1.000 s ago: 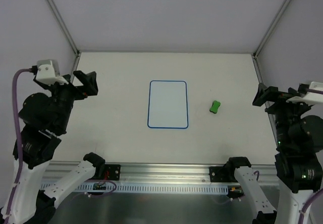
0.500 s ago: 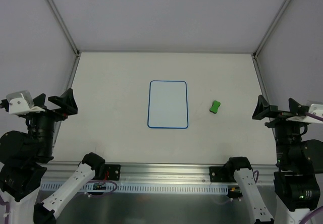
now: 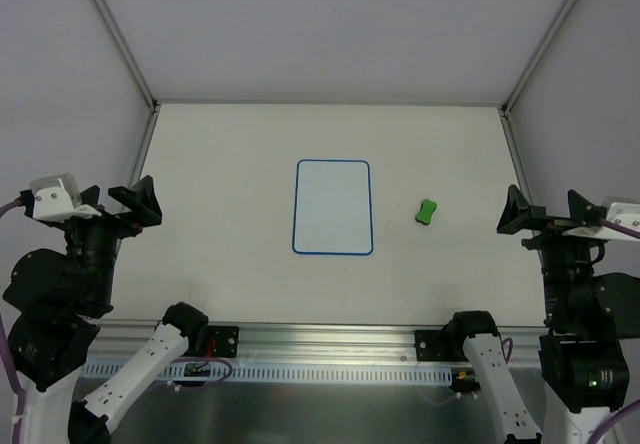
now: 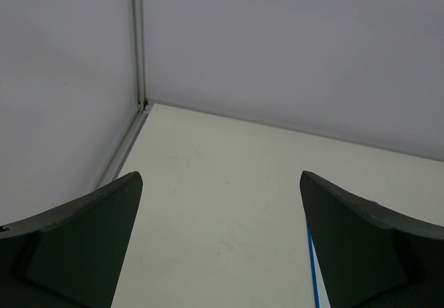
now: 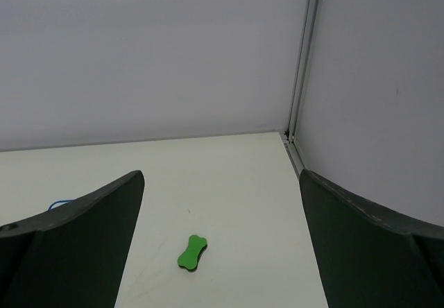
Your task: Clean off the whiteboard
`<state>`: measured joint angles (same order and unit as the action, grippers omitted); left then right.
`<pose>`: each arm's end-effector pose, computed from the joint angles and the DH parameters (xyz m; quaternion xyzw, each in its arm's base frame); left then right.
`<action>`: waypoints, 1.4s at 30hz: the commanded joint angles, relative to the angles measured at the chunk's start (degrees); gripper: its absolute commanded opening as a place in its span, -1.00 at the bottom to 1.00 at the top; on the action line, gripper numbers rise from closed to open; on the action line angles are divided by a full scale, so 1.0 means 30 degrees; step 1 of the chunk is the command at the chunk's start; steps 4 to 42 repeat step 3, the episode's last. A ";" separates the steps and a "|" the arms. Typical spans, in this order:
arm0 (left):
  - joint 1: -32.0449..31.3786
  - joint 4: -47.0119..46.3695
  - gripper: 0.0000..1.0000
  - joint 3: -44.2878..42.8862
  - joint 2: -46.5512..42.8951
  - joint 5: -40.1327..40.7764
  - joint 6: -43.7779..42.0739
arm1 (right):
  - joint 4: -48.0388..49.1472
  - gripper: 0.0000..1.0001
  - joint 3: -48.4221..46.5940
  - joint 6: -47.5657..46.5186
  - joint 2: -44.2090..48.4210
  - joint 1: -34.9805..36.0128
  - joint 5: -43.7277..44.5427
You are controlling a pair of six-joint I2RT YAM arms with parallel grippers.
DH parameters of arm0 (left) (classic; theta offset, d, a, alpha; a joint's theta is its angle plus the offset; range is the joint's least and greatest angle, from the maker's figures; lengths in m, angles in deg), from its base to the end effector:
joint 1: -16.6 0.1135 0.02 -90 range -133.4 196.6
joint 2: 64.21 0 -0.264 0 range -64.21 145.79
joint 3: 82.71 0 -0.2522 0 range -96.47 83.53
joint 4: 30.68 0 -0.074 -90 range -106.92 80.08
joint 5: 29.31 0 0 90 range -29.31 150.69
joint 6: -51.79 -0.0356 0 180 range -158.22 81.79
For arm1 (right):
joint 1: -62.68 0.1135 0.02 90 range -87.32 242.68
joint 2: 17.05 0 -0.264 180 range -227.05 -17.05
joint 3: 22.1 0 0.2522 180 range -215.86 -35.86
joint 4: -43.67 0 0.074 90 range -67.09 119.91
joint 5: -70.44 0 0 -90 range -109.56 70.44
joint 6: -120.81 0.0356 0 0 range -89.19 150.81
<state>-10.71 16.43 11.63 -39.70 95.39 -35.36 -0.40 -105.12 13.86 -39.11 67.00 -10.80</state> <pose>0.0108 0.0172 0.4690 -0.1053 0.6238 -0.0185 0.7742 0.0026 -0.0052 0.4649 -0.0493 0.5950 -0.1333 0.7911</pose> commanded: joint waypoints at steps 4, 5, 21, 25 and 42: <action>0.0021 -0.0391 0.98 0.0031 0.0822 -0.0491 0.0455 | 0.1430 0.99 0.0262 -0.0327 0.0148 -0.0091 -0.0281; 0.0021 -0.0391 0.98 0.0031 0.0822 -0.0491 0.0455 | 0.1430 0.99 0.0262 -0.0327 0.0148 -0.0091 -0.0281; 0.0021 -0.0391 0.98 0.0031 0.0822 -0.0491 0.0455 | 0.1430 0.99 0.0262 -0.0327 0.0148 -0.0091 -0.0281; 0.0021 -0.0391 0.98 0.0031 0.0822 -0.0491 0.0455 | 0.1430 0.99 0.0262 -0.0327 0.0148 -0.0091 -0.0281; 0.0021 -0.0391 0.98 0.0031 0.0822 -0.0491 0.0455 | 0.1430 0.99 0.0262 -0.0327 0.0148 -0.0091 -0.0281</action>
